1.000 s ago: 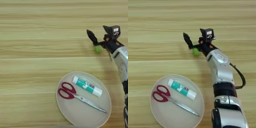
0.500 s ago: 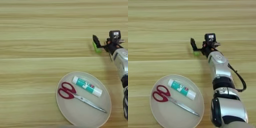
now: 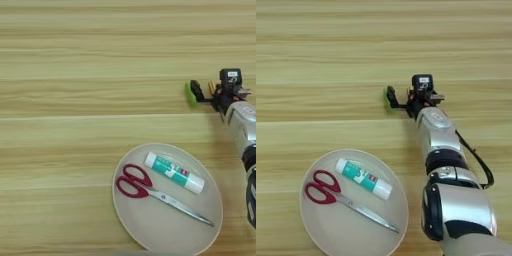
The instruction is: Move the objects on the table
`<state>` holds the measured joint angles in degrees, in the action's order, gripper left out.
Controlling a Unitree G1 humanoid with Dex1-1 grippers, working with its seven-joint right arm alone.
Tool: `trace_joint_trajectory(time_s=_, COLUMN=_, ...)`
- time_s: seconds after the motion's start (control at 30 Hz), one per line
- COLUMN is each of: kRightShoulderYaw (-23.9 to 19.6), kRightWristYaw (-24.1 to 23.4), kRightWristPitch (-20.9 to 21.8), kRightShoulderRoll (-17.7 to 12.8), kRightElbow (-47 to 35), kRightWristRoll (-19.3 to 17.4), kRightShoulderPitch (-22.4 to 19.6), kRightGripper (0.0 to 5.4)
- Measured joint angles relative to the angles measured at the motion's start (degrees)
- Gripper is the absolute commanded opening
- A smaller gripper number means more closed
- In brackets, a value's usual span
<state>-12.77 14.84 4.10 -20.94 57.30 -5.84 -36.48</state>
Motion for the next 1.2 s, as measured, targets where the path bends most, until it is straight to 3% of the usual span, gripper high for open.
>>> trace_joint_trajectory(time_s=0.27, kRightShoulderYaw=-0.44, kRightWristYaw=-2.58, kRightWristPitch=0.55, kRightShoulderRoll=-1.10, kRightElbow=5.47, kRightWristRoll=1.06, kRightShoulderPitch=-1.68, kRightGripper=5.38)
trace_joint_trajectory(time_s=0.77, kRightShoulderYaw=-1.93, kRightWristYaw=-5.35, kRightWristPitch=1.56, kRightShoulderRoll=-1.52, kRightElbow=8.42, kRightWristRoll=1.01, kRightShoulderPitch=-3.12, kRightGripper=5.38)
trace_joint_trajectory(time_s=1.2, kRightShoulderYaw=-0.90, kRightWristYaw=-7.73, kRightWristPitch=1.66, kRightShoulderRoll=-2.40, kRightElbow=10.30, kRightWristRoll=3.24, kRightShoulderPitch=-3.45, kRightGripper=5.38)
